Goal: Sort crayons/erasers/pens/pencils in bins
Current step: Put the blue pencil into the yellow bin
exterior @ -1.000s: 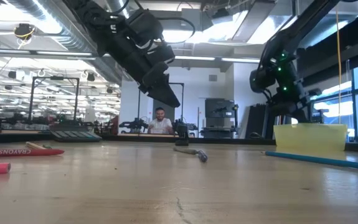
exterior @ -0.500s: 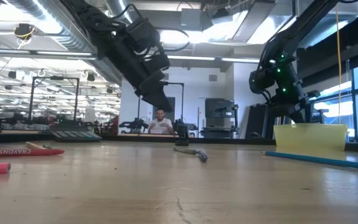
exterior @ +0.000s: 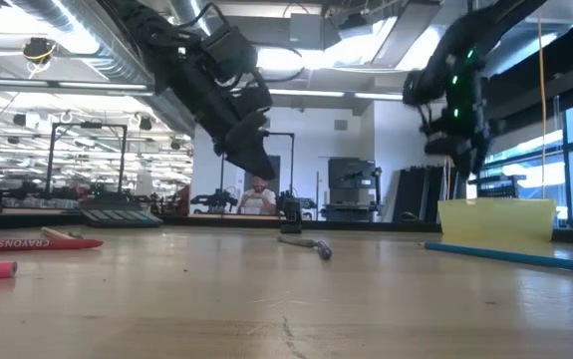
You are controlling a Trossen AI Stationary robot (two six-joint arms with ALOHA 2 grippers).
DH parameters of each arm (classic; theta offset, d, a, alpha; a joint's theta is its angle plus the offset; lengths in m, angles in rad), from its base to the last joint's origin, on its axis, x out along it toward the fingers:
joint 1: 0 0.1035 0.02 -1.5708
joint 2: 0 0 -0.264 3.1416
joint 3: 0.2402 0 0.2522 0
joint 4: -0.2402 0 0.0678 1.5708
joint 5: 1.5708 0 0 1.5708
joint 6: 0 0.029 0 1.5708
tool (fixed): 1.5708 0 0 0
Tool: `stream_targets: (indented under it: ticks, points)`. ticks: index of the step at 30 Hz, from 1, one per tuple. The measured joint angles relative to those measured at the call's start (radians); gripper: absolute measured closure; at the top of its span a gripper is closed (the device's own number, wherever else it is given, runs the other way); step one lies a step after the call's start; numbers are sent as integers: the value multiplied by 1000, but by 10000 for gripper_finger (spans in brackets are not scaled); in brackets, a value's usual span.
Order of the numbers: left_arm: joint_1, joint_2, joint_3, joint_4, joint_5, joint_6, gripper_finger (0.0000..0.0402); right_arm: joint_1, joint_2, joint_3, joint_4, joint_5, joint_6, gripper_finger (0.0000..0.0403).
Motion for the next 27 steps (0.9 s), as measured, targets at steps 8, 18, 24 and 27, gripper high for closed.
stream_targets:
  ticks: [8,18,24,27]
  points:
    - [-146,63,1,397,49,76,253,192,-185,-1,82,-165,0,248]
    - [-267,343,183,515,267,85,253,483,-251,-183,217,-224,29,266]
    - [-301,566,460,390,358,114,253,596,-352,-268,235,-223,69,271]
    - [-310,647,604,237,358,141,253,656,-450,-315,237,-219,111,271]
